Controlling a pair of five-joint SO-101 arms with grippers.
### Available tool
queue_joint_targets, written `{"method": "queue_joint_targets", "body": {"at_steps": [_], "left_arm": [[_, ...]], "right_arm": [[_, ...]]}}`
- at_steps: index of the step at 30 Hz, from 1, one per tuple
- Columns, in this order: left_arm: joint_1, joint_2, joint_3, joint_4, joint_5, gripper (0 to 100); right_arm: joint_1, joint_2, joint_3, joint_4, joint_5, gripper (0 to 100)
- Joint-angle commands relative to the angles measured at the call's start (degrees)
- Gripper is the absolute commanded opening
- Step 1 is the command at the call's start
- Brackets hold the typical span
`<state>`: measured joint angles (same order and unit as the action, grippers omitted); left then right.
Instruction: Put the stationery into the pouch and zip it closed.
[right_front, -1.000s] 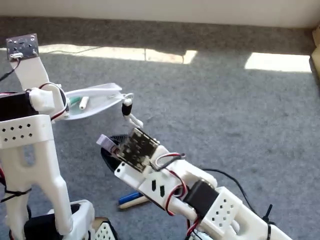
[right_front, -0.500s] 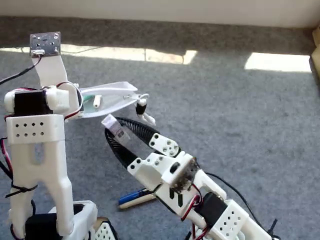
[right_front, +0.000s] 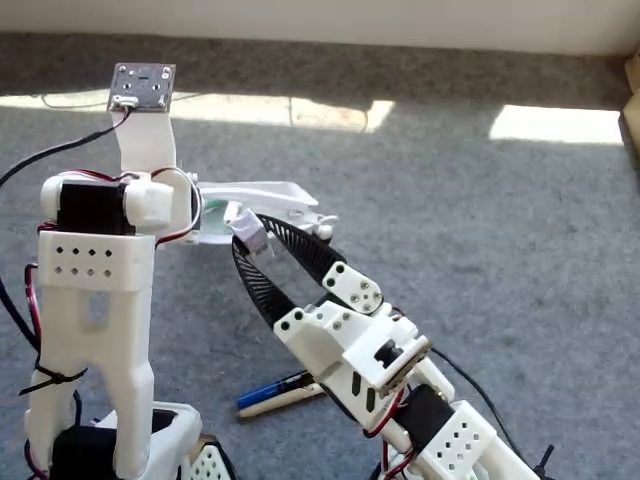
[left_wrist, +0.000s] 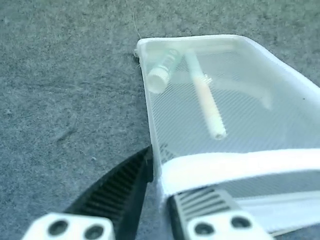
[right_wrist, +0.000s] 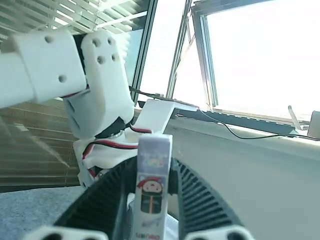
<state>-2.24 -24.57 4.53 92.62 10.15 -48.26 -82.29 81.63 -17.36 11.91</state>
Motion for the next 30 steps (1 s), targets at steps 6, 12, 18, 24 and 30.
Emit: {"method": "queue_joint_targets", "body": {"at_steps": [6,12,18,24,30], "left_arm": [[1.27,-1.36,-3.47,0.18,0.53,5],[1.1,-1.36,-3.3,0.18,0.53,3],[1.01,-1.36,-3.03,-0.18,0.53,1],[1.01,-1.36,-2.95,-0.18,0.53,1],[0.92,-1.36,-2.95,-0.18,0.53,2]], "right_arm": [[0.66,-1.27,-0.92,-1.8,-0.62,0.5],[0.75,5.41,-0.75,-4.88,-0.62,0.5],[2.42,15.34,-0.48,-15.78,-0.53,0.5],[5.05,24.31,-0.48,-22.73,-0.62,0.5],[5.23,27.74,-0.48,-23.6,-0.44,0.5]]}}
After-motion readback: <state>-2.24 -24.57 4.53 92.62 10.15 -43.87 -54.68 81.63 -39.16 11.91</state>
